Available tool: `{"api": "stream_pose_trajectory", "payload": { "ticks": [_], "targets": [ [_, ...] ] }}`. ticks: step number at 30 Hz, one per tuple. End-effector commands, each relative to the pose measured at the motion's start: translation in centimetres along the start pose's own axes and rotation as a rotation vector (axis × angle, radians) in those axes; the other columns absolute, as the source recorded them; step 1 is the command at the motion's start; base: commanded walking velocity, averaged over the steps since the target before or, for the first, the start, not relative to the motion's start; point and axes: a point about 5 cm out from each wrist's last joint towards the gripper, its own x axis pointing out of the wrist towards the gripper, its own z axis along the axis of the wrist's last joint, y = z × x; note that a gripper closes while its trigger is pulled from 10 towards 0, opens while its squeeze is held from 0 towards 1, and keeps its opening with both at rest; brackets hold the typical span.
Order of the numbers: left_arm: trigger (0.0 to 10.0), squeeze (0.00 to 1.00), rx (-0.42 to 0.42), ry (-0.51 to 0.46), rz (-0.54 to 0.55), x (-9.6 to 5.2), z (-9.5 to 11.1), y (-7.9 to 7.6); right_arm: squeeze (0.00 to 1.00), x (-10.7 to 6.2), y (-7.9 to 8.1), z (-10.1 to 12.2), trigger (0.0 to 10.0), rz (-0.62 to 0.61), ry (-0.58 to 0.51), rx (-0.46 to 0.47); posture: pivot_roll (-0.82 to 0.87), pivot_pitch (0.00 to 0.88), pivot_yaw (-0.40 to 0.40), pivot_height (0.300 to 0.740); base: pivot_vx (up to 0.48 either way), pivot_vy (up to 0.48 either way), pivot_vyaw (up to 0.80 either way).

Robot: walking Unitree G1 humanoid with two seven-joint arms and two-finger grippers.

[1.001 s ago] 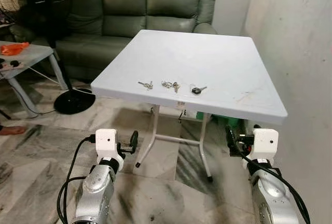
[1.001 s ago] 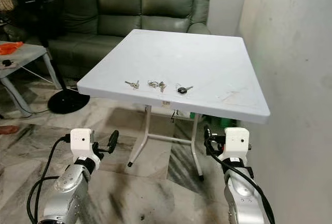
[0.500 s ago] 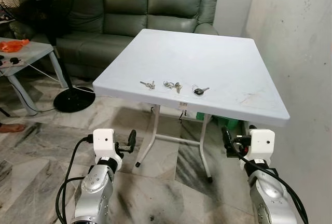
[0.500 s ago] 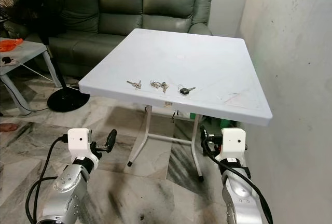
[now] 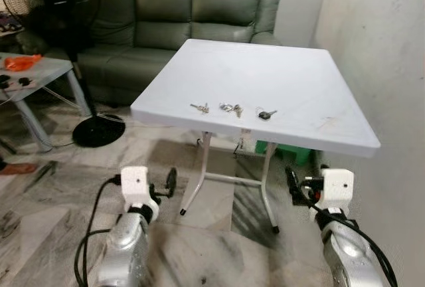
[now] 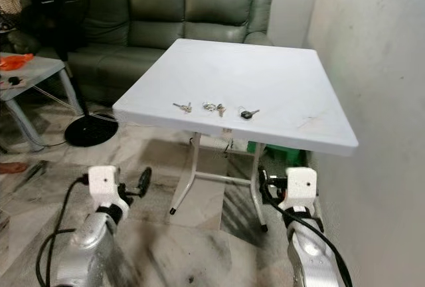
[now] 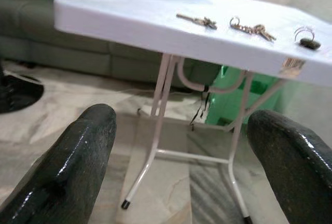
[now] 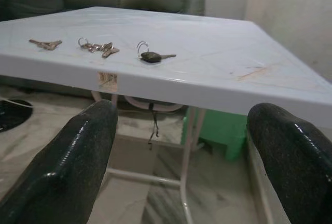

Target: Hang keys on a hook

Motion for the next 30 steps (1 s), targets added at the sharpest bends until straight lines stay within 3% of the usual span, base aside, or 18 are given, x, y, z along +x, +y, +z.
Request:
{"api": "stream_pose_trajectory", "payload": {
  "ticks": [1, 21, 30],
  "targets": [
    [10.0, 0.00, 0.014, -0.008, 0.025, 0.01, 0.42, 0.91, 0.00, 0.29, 0.62, 0.41, 10.0, 0.017, -0.014, 0.007, 0.00, 0.028, -0.048, 0.740, 0.000, 0.469, 0.00],
    [10.0, 0.00, 0.011, -0.015, 0.033, 0.07, 0.57, 1.02, 0.00, 0.38, 0.77, 0.45, 10.0, 0.030, -0.009, 0.008, 0.00, 0.029, -0.053, 0.740, 0.000, 0.469, 0.00],
    [10.0, 0.00, 0.014, -0.010, 0.034, 0.13, 0.52, 1.00, 0.00, 0.48, 0.77, 0.43, 10.0, 0.030, -0.007, 0.008, 0.00, 0.026, -0.053, 0.740, 0.000, 0.068, 0.00]
  ]
}}
